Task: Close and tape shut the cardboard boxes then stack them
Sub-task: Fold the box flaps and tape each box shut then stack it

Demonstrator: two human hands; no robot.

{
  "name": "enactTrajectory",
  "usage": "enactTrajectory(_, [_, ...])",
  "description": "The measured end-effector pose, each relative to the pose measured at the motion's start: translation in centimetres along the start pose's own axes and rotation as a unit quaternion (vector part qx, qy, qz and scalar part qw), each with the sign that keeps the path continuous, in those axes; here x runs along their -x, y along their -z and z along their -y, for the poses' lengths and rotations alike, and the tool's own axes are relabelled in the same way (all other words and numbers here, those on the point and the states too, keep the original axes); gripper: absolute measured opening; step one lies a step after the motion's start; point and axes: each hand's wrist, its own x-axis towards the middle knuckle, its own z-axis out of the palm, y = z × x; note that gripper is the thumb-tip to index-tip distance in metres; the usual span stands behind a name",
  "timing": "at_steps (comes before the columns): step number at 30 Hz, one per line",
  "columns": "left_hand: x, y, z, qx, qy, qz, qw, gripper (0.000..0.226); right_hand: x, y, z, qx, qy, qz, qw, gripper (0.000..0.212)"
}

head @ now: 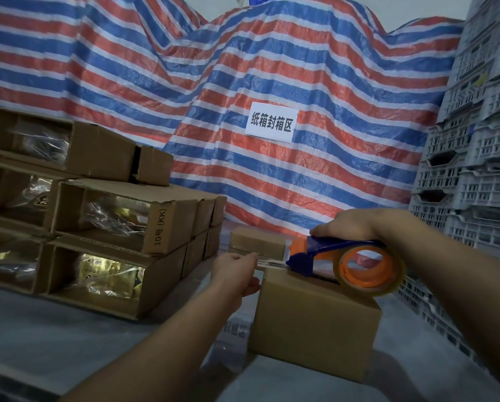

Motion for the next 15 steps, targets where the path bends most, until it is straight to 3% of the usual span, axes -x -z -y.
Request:
enactTrajectory(3, [-0.3,0.0,0.3,0.003,0.004,-0.004,1.0,0.014,-0.3,-0.1,-0.2,-0.013,0.005,-0.001,1.0,0.036])
enactTrajectory(10, [-1.1,-0.5,2.5,-0.043,0.039,-0.026,0.998,0.014,-0.8,-0.2,-0.4,0.087,0.066,0.003,0.994,0.019])
enactTrajectory(15, [-0.5,-1.3,2.7,-0.037,0.099,-0.022,0.994,0.03,-0.9,-0.4,0.0,0.149,0.08,-0.005,0.986,0.023])
